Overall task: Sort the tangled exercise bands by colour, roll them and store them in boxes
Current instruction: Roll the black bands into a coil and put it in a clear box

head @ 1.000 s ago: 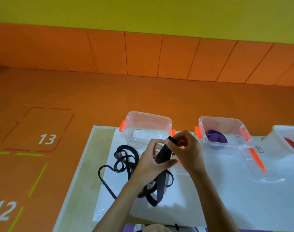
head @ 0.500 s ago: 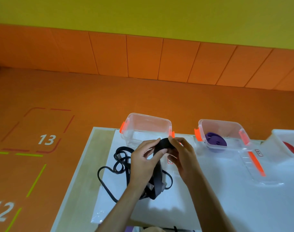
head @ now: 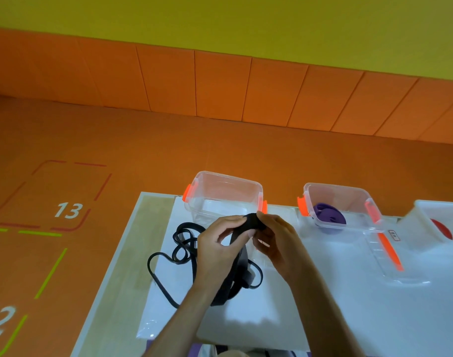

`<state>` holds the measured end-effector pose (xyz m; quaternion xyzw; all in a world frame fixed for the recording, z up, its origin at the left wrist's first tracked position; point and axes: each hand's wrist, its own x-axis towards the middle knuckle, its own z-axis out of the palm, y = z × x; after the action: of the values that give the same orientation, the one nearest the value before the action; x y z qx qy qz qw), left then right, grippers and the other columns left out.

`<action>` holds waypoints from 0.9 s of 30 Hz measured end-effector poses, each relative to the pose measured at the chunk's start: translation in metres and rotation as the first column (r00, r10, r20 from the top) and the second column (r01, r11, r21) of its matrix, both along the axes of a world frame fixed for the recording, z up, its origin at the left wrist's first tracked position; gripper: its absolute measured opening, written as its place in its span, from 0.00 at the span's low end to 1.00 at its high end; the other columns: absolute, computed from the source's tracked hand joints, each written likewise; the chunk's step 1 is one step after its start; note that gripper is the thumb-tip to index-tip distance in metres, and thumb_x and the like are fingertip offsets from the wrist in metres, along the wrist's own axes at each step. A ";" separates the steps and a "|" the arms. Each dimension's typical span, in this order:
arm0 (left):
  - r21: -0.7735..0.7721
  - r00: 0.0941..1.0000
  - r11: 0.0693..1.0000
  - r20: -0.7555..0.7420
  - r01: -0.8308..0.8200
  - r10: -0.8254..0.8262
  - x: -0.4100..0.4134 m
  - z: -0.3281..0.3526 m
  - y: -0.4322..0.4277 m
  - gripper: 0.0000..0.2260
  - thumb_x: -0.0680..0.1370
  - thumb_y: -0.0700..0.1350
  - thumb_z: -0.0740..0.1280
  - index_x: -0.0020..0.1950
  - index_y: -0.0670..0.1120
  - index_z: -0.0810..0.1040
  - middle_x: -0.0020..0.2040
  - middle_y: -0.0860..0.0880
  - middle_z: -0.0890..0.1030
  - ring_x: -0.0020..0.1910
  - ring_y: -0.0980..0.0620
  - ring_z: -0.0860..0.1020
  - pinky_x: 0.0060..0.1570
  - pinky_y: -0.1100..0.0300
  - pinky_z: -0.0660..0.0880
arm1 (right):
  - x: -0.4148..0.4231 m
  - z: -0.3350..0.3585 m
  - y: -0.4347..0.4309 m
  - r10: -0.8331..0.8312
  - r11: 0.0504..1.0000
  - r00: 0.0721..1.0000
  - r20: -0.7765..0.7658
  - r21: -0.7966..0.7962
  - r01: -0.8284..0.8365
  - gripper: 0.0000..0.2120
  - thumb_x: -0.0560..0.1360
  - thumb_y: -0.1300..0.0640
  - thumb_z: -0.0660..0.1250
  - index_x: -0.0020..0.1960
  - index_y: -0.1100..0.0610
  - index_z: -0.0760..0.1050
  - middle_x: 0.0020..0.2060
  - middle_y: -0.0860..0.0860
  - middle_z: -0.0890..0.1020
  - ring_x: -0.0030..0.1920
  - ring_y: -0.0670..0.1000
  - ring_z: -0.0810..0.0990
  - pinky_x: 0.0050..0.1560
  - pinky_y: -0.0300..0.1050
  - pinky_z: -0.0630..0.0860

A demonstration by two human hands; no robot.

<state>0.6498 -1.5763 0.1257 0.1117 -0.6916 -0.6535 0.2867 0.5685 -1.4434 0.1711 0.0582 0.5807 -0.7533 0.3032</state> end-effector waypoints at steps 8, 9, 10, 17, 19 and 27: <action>-0.051 1.000 0.999 0.017 0.014 -0.013 -0.001 -0.002 -0.001 0.14 0.77 0.49 0.78 0.60 0.62 0.85 0.59 0.62 0.86 0.63 0.57 0.83 0.63 0.63 0.79 | 0.004 -0.007 -0.003 -0.001 0.997 1.000 -0.004 0.078 0.001 0.14 0.81 0.51 0.70 0.55 0.63 0.80 0.48 0.59 0.87 0.46 0.54 0.87 0.52 0.46 0.82; -0.056 0.999 0.998 0.038 0.025 -0.023 0.000 -0.004 -0.001 0.14 0.77 0.51 0.78 0.61 0.62 0.85 0.59 0.62 0.86 0.63 0.58 0.83 0.63 0.62 0.79 | 0.005 -0.007 -0.002 0.004 0.996 1.000 -0.020 0.089 -0.002 0.13 0.82 0.52 0.69 0.57 0.62 0.79 0.49 0.59 0.87 0.47 0.56 0.88 0.52 0.48 0.83; -0.055 0.997 0.998 0.064 0.036 -0.032 0.000 -0.005 -0.001 0.16 0.76 0.53 0.78 0.63 0.62 0.83 0.60 0.62 0.86 0.64 0.58 0.83 0.63 0.63 0.79 | 0.006 -0.007 -0.002 0.009 0.994 0.999 -0.040 0.108 -0.004 0.12 0.82 0.53 0.68 0.58 0.62 0.79 0.49 0.60 0.87 0.48 0.57 0.88 0.54 0.50 0.83; -0.110 0.998 0.994 0.058 -0.003 0.009 0.001 -0.001 -0.001 0.15 0.76 0.62 0.75 0.62 0.65 0.80 0.59 0.62 0.85 0.63 0.58 0.83 0.61 0.61 0.80 | 0.009 0.003 -0.010 0.103 0.911 0.961 -0.256 0.413 0.012 0.10 0.74 0.51 0.79 0.51 0.52 0.82 0.40 0.48 0.88 0.44 0.48 0.87 0.43 0.39 0.81; -0.158 1.000 0.987 0.019 0.023 -0.020 0.000 0.000 -0.002 0.15 0.78 0.56 0.77 0.63 0.64 0.82 0.60 0.62 0.85 0.63 0.56 0.83 0.61 0.62 0.80 | 0.011 0.002 -0.009 0.016 0.956 0.981 -0.196 0.292 0.042 0.11 0.75 0.53 0.77 0.55 0.55 0.82 0.43 0.52 0.88 0.45 0.50 0.87 0.47 0.43 0.80; -0.048 0.998 0.998 -0.047 0.036 -0.038 -0.005 0.015 -0.007 0.17 0.76 0.54 0.79 0.64 0.62 0.84 0.59 0.57 0.86 0.61 0.52 0.84 0.58 0.65 0.79 | 0.008 0.012 -0.007 0.030 1.000 0.999 -0.040 -0.006 -0.030 0.09 0.80 0.52 0.72 0.51 0.58 0.80 0.40 0.55 0.83 0.39 0.48 0.81 0.48 0.45 0.77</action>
<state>0.6445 -1.5831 0.1407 0.0764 -0.7019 -0.6446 0.2933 0.5769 -1.4502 0.1833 0.0332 0.5850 -0.7516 0.3030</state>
